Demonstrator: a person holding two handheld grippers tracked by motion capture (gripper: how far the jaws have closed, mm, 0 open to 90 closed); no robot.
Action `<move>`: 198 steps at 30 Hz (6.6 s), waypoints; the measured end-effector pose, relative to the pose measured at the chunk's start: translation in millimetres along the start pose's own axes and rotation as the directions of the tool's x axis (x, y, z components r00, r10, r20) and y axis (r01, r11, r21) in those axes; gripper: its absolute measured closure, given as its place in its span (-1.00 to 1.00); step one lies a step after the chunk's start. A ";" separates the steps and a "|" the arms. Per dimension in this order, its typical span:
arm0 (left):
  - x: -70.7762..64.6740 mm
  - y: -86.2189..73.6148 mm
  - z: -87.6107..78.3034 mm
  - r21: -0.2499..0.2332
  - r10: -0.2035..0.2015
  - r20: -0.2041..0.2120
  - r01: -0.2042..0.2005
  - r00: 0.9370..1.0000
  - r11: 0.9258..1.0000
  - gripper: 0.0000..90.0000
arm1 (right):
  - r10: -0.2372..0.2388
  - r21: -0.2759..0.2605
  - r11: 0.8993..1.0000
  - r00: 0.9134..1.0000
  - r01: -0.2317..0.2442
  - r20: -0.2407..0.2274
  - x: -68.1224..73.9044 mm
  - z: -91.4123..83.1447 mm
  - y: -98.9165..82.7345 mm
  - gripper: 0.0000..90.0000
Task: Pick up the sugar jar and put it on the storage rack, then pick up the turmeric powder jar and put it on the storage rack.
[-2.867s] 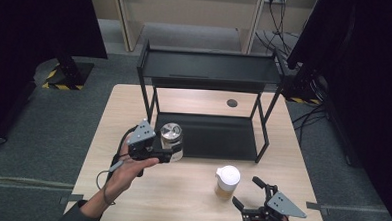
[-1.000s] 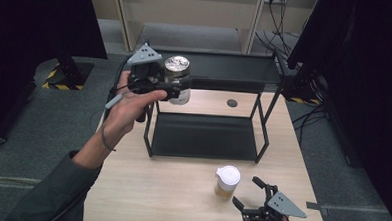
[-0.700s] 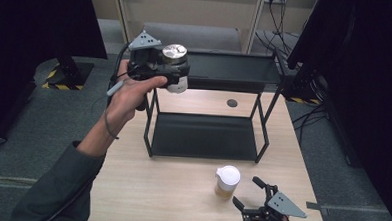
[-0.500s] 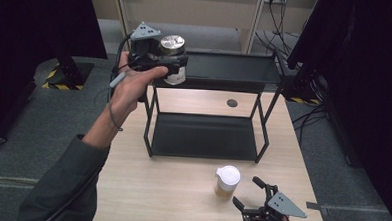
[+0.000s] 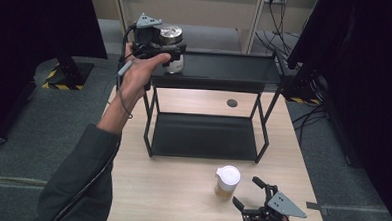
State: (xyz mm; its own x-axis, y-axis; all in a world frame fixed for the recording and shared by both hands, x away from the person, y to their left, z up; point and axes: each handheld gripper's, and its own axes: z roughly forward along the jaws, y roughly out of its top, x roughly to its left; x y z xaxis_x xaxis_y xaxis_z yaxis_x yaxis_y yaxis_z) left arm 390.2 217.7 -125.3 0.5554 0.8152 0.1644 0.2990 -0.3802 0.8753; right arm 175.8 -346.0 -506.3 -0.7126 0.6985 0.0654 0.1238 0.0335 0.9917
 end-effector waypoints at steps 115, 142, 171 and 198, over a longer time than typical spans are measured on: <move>-102.4 -211.0 -6.6 -0.347 -0.129 0.292 0.231 0.948 0.909 -0.99 | 0.011 0.003 1.000 1.000 -0.011 -0.013 -0.5 1.9 -0.7 -0.99; -109.1 -295.4 15.2 -0.309 -0.159 0.365 0.280 0.917 0.909 -1.00 | 0.009 0.002 1.000 1.000 -0.009 -0.015 -0.8 2.0 -0.9 -0.99; -129.4 -382.3 23.6 -0.269 -0.150 0.379 0.264 0.913 0.926 -0.98 | -0.005 -0.008 1.000 1.000 0.005 -0.015 -0.1 -0.5 0.5 -0.99; -133.8 -394.5 29.6 -0.235 -0.165 0.368 0.263 0.915 0.936 -0.99 | -0.042 0.000 0.999 0.999 0.042 -0.009 2.1 1.3 2.9 -0.99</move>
State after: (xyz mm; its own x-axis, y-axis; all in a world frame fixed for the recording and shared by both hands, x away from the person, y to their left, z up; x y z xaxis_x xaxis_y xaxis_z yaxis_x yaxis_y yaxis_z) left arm 220.9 245.7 -506.1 0.7447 0.6477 -0.1612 0.2434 -0.0387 0.9692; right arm 175.5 -343.5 -503.4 -0.7234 0.6900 0.0250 0.0938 0.0623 0.9936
